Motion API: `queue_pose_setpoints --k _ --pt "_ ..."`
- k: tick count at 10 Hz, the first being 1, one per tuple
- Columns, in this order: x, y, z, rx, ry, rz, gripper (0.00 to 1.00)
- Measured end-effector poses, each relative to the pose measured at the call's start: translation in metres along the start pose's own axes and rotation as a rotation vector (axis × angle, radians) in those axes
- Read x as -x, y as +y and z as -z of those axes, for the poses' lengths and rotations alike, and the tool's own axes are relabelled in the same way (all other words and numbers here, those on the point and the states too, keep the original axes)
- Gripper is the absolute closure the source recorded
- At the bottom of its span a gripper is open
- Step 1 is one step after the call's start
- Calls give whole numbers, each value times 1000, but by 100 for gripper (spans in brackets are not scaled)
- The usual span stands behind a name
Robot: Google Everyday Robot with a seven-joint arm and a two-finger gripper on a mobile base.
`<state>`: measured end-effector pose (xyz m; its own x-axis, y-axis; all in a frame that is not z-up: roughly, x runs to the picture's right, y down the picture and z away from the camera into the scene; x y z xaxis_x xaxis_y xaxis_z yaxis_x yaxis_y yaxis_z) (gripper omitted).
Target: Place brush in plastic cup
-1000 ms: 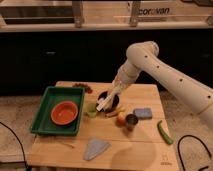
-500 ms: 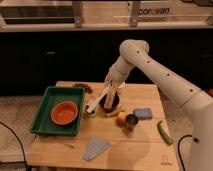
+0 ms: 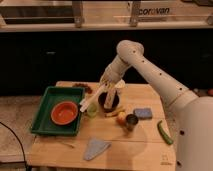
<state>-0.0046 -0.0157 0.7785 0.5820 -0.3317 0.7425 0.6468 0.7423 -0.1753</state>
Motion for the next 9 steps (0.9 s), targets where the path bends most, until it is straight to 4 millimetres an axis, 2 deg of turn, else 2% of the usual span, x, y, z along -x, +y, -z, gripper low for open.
queue_pose_setpoints --k 5,9 --pt "6 -5 -25 0 -50 -18 97" --pt "11 -3 -54 52 -71 -14 97"
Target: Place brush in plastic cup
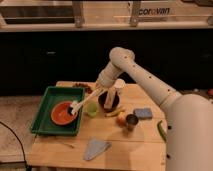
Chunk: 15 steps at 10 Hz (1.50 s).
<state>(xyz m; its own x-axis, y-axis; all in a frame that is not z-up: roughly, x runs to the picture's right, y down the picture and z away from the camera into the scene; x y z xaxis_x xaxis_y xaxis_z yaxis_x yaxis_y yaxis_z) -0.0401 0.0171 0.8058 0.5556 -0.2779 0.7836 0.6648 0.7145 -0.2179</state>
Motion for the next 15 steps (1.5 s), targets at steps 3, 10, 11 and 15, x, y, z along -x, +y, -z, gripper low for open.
queue_pose_setpoints --k 3,10,11,15 --pt "-9 6 -10 12 -4 -29 97" --pt "-30 13 -19 40 -4 -98 51" --pt "-30 14 -22 49 -5 -98 39" --pt "-30 21 -25 66 -1 -98 20"
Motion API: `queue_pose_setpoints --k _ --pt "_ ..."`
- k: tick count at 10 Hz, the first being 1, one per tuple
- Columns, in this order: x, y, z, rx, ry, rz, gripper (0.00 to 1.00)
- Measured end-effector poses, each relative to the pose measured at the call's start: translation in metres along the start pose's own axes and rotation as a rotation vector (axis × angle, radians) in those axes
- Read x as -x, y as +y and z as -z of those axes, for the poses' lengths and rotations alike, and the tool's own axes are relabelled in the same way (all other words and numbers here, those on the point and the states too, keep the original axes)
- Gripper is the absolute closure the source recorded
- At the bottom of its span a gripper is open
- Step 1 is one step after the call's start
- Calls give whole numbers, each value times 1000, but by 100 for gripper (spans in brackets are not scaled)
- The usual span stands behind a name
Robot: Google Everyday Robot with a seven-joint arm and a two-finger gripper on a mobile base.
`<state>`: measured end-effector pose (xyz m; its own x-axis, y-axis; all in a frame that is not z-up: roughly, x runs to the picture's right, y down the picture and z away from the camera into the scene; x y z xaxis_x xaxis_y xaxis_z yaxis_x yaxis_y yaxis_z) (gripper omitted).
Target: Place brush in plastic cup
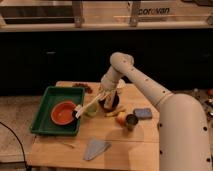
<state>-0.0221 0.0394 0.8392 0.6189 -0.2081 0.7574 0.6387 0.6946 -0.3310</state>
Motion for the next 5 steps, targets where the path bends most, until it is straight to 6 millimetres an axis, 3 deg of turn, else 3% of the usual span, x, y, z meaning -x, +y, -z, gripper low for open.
queue_pose_setpoints --k 5 --pt "1 2 4 -9 11 6 20"
